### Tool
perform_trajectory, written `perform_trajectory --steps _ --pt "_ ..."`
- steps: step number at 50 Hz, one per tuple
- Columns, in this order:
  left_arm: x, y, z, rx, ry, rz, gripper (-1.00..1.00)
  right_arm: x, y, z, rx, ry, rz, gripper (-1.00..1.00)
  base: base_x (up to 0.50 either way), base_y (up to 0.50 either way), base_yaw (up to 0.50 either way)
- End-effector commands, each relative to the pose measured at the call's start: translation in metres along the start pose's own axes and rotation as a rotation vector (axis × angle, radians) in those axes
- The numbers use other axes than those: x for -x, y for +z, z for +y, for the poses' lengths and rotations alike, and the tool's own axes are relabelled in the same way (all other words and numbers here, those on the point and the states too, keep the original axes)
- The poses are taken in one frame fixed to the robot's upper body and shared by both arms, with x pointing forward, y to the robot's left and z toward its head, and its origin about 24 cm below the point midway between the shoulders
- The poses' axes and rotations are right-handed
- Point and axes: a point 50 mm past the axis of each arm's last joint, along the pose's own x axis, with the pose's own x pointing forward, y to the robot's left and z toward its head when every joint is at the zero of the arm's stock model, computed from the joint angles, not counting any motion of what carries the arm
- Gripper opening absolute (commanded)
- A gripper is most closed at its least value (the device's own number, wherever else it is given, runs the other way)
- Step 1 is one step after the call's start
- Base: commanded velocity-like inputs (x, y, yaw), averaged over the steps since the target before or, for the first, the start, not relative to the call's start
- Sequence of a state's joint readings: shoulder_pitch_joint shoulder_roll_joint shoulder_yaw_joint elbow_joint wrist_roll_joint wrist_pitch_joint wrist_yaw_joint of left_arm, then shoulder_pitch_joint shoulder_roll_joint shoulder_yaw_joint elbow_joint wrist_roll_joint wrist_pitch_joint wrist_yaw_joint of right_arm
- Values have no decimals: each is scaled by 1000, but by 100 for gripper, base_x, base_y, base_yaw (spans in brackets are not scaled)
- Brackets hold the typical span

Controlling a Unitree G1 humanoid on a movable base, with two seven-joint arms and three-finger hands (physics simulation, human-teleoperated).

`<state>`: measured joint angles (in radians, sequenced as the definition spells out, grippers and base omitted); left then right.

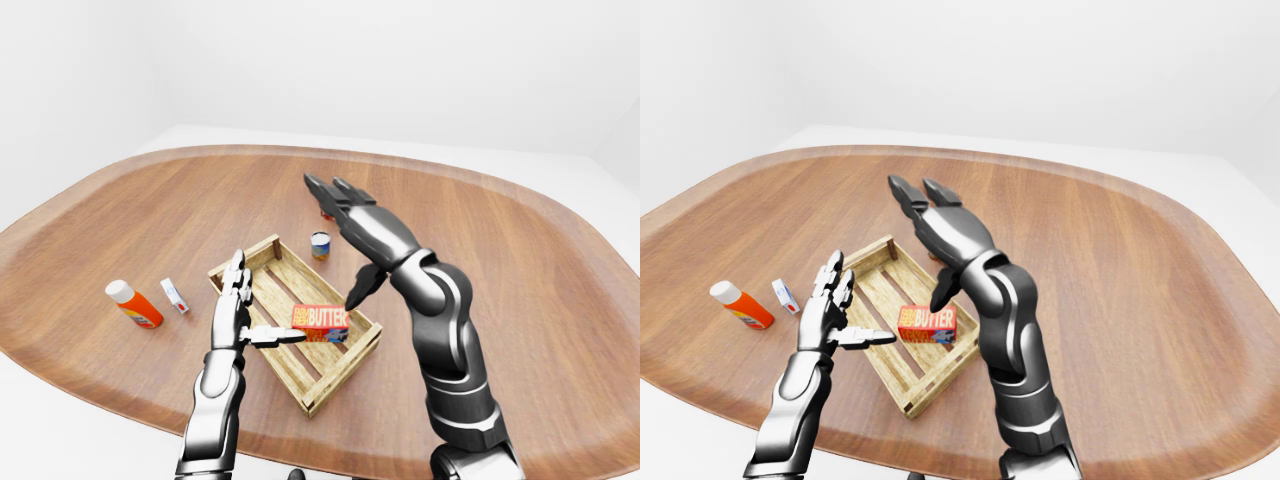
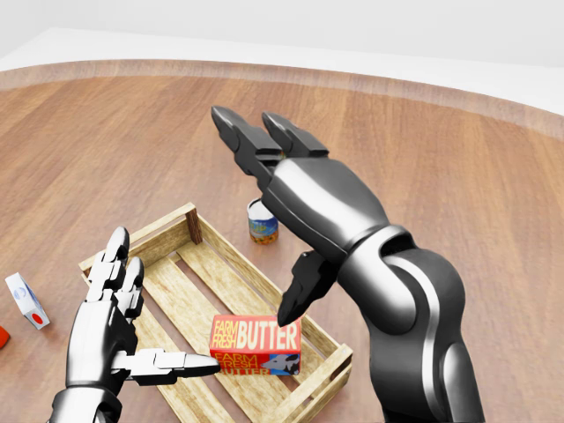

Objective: Pick up the butter and put it in the tray.

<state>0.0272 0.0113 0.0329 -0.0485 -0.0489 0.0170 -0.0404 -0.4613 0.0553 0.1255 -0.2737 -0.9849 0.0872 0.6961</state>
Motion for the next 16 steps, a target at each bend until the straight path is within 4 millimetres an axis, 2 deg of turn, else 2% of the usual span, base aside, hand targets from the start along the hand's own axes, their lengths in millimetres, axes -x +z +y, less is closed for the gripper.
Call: perform_trajectory --steps 1,7,16 --pt "0 1 0 2 -1 -1 100 77 42 -68 240 -435 -95 100 0 0 0" --pt "0 1 0 3 1 -1 100 98 42 -85 321 -544 -63 100 0 0 0" --pt "-1 2 1 4 3 -2 100 120 50 -99 439 -647 -57 100 0 0 0"
